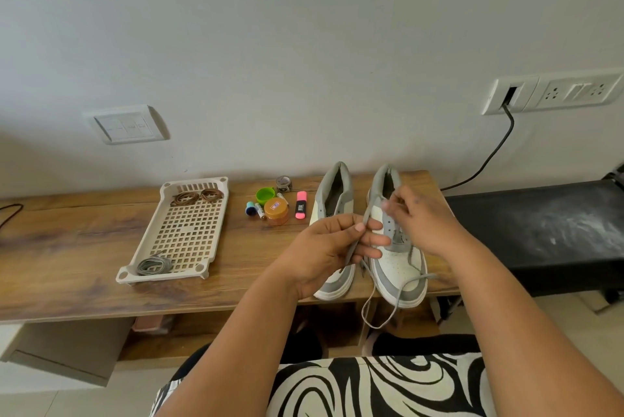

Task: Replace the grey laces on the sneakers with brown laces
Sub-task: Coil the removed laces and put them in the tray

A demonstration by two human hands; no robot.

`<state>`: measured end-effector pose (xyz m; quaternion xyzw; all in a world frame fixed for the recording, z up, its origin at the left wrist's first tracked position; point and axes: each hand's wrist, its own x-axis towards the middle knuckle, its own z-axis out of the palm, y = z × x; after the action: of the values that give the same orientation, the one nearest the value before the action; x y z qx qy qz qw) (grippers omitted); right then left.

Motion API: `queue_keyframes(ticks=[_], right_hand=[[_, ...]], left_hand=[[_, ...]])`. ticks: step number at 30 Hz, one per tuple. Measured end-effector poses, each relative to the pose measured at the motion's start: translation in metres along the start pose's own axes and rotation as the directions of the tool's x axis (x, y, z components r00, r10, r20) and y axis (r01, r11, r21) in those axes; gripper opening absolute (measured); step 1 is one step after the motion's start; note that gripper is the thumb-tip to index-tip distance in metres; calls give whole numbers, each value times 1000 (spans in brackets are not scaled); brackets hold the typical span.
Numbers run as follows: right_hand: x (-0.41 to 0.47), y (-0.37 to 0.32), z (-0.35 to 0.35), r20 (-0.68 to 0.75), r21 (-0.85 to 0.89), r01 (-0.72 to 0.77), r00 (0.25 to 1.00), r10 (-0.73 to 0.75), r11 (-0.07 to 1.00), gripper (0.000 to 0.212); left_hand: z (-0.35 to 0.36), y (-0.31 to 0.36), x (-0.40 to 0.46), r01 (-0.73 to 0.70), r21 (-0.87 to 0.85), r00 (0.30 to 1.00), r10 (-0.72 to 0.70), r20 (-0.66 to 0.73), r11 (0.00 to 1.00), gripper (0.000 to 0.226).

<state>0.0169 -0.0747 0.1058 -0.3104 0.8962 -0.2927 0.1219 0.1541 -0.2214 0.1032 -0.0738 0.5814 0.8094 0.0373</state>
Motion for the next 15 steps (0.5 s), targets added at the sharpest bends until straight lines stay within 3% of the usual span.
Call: queue_keyframes(ticks=[2,4,10,15], right_hand=[[-6,-6,1,131,-80,56,990,-45,995,28],[-9,-10,6,168,30,126,977,-129,992,41],[-9,-22,15,78,272,207,969,-236,940,29],[-6,-16,11,69,270,168,979,-193,948,27]], left_hand=[[0,-1,2,-19,-77,999,15,-52,997,25],[-1,-2,4,-37,-144,996,24,-88,989,26],[-2,-2,5,-35,-209,993,11,-114,977,28],[-3,1,0,-34,-148,999,36,10,988,34]])
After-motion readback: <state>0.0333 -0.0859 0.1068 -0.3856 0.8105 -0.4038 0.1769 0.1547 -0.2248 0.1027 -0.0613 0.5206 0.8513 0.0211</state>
